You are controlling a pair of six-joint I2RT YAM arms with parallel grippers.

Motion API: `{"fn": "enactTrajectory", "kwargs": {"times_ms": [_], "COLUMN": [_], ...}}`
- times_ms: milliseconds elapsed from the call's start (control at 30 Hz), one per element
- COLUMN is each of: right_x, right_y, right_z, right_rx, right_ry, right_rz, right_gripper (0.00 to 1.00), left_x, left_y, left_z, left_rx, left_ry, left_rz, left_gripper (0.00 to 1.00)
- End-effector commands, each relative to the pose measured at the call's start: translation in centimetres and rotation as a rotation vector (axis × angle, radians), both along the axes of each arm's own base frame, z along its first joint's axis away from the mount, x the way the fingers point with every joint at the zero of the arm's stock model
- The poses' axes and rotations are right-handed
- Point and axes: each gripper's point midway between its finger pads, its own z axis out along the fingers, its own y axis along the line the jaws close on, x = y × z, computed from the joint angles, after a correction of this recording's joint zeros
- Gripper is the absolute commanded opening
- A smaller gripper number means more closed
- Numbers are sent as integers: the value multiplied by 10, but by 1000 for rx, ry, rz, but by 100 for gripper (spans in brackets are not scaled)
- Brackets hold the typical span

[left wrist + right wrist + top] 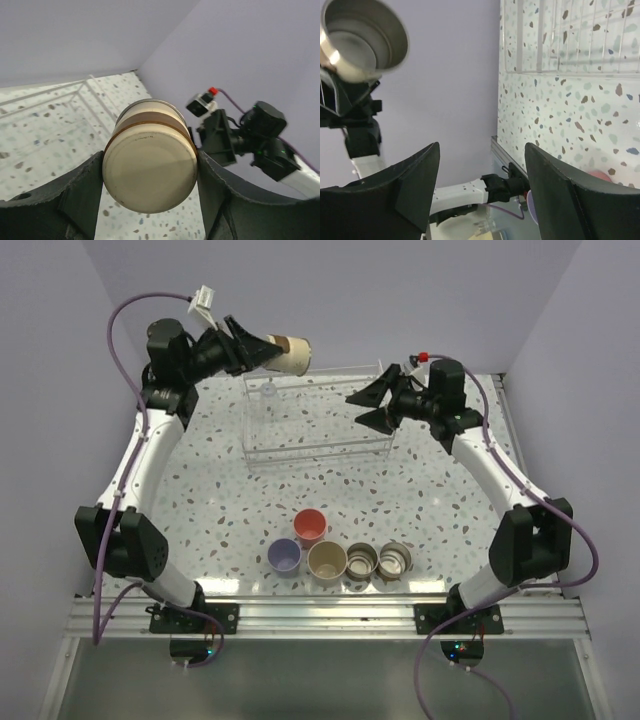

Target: Load the cups into the dish rack

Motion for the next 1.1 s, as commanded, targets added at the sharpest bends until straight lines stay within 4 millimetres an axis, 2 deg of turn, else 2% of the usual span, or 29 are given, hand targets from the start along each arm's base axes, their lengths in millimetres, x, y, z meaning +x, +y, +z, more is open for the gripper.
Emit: {"fn": "enactTrajectory", "kwargs": {"times_ms": [0, 33, 67, 133, 167, 200, 300, 433, 533, 667, 1067], "right_x": [-21, -23, -24, -29, -31, -34, -37, -43, -45, -47, -50], "right_y": [-10, -11, -12, -14, -14, -15, -19, -21, -21, -22, -24], "right_z": [-2, -4, -7, -15, -16, -20, -26, -28, -30, -30, -42], "right_rx": [-87, -93, -98, -111, -114, -120, -139, -152, -156, -160, -186], "right_ry": [-20, -14, -12, 3, 9, 13, 22, 25, 31, 32, 51], "right_rz": [-6, -11, -13, -15, -17, -16, -26, -25, -25, -24, -18], "right_gripper": [72, 72, 72, 72, 72, 72, 72, 72, 72, 72, 72], "left_x": [23, 27, 31, 39, 42, 46, 51, 51, 51, 54, 62], "left_y": [28, 37, 42, 53, 55, 58, 55, 41, 36, 43, 42], "left_z": [-40, -54, -49, -74, -73, -86, -107, -132, -149, -165, -220], "left_rx": [275, 331, 362, 484, 516, 563, 664, 794, 822, 853, 928], "left_ry": [66, 124, 112, 164, 162, 177, 203, 226, 255, 280, 334], "left_rz": [147, 198, 228, 285, 304, 310, 333, 359, 360, 390, 347], "left_gripper": [0, 0, 0, 0, 0, 0, 0, 0, 0, 0, 0]}}
